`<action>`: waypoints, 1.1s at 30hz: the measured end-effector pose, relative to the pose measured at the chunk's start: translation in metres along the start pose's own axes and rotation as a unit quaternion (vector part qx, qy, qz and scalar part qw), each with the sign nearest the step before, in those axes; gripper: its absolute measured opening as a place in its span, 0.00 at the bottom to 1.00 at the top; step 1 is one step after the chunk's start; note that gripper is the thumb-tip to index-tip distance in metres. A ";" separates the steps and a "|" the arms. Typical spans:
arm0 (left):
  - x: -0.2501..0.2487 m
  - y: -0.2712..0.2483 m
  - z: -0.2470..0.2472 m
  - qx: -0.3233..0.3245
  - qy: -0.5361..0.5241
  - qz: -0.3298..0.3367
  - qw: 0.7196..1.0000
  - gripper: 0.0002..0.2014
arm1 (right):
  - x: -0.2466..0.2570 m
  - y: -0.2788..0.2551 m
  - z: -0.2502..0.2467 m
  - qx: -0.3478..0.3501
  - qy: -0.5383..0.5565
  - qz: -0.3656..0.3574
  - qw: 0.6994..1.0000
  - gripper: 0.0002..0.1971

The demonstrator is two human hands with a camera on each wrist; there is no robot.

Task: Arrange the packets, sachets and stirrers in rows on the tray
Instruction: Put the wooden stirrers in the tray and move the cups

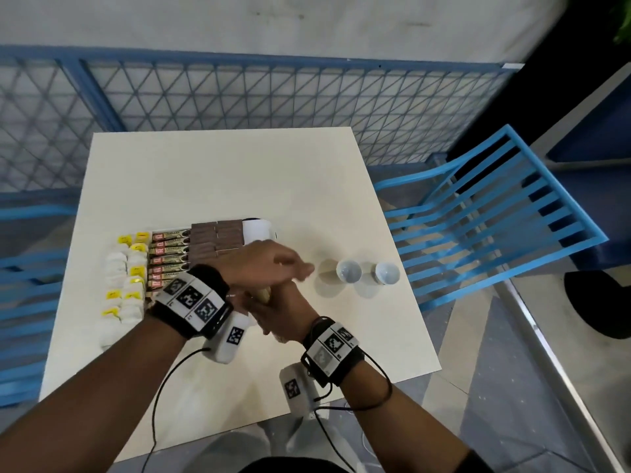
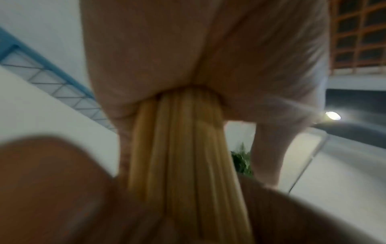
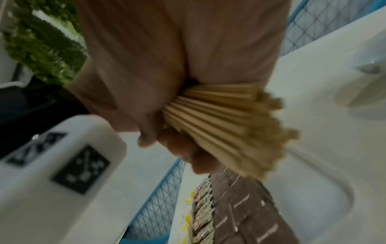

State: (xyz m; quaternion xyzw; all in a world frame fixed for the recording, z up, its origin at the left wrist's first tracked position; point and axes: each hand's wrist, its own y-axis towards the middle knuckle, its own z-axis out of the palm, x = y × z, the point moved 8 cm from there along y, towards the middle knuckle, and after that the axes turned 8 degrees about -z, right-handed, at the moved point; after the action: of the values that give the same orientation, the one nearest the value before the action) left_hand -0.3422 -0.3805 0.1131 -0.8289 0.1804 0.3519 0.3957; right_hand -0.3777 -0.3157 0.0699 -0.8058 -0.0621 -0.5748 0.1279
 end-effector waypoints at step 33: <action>0.090 -0.022 -0.058 -0.179 -0.495 -0.007 0.850 0.26 | 0.023 0.020 0.057 0.118 0.323 0.135 0.929 0.03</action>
State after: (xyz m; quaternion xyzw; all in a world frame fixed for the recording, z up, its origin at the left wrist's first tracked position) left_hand -0.2420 -0.4145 0.0853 -0.6029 -0.1109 0.7389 0.2797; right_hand -0.3136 -0.3200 0.0720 -0.5562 0.0245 -0.7700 0.3117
